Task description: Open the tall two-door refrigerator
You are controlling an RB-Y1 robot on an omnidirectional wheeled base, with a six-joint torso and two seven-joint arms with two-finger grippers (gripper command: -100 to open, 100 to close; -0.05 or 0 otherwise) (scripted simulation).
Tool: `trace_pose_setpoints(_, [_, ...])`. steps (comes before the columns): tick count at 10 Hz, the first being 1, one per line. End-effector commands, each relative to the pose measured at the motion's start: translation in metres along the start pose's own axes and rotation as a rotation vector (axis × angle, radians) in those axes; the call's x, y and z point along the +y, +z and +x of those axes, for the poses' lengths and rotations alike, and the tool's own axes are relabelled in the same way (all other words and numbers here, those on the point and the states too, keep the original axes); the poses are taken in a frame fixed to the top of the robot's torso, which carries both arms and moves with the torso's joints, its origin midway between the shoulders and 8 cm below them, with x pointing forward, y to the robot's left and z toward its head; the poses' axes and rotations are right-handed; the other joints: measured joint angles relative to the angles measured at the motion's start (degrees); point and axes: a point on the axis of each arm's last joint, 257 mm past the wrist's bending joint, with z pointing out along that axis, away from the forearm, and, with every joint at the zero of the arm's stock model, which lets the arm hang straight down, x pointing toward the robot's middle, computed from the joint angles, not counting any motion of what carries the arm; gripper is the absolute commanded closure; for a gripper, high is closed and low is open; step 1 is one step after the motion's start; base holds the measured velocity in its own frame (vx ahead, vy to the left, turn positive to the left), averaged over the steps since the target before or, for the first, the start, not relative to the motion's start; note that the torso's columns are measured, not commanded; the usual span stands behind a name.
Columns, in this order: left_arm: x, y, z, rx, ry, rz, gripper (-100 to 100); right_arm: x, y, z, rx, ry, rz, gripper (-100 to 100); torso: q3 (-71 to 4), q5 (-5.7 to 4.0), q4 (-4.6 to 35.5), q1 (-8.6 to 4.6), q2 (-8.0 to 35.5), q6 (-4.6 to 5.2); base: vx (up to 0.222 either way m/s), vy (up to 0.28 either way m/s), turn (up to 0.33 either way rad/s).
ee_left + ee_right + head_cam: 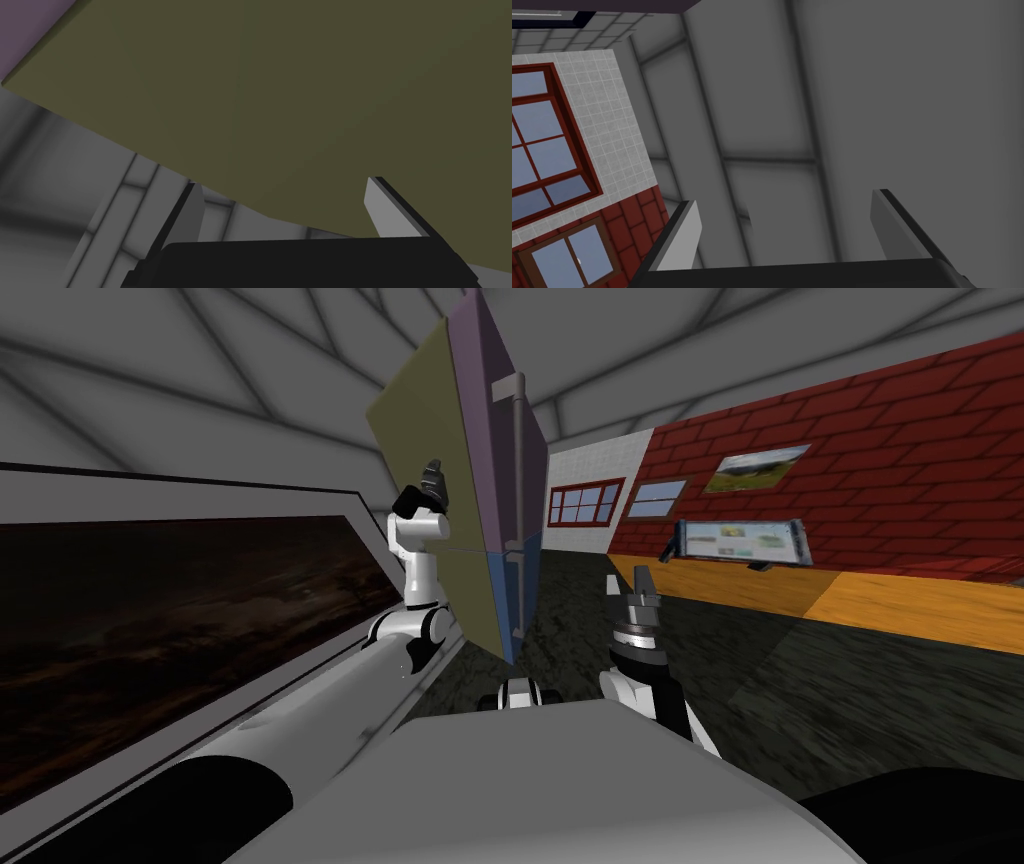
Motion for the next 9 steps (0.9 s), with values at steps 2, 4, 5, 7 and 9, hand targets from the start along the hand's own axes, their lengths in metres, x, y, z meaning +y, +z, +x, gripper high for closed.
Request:
trace_pose_setpoints(2, [-0.024, 0.013, 0.005, 0.017, -0.016, -0.017, -100, 0.0, 0.0, 0.0, 0.0, 0.0, 0.0, 0, 0.0, -0.02, 0.0, -0.06, 0.0, 0.0, -0.006, -0.01, 0.032])
trace_pose_setpoints(4, [-0.045, 0.016, 0.005, 0.018, -0.022, 0.013, -100, 0.0, 0.0, 0.0, 0.0, 0.0, 0.0, 0, 0.0, -0.09, 0.0, -0.16, 0.1, 0.07, -0.003, -0.003, 0.001])
trace_pose_setpoints(5, [-0.027, 0.022, 0.01, 0.037, -0.028, -0.064, -100, 0.0, 0.0, 0.0, 0.0, 0.0, 0.0, 0, 0.1, -0.12, 0.1, -0.21, 0.1, 0.09, 0.0, -0.013, 0.03])
trace_pose_setpoints(7, [-0.061, 0.026, 0.011, 0.039, -0.036, -0.019, -100, 0.0, 0.0, 0.0, 0.0, 0.0, 0.0, 0, -0.1, -0.17, 0.0, -0.29, 0.0, 0.15, -0.008, -0.016, 0.028])
trace_pose_setpoints(9, [-0.061, 0.033, 0.018, 0.062, -0.046, -0.072, -100, 0.0, 0.0, 0.0, 0.0, 0.0, 0.0, 0, 0.0, -0.25, 0.0, -0.47, 0.0, 0.2, 0.002, -0.023, 0.02])
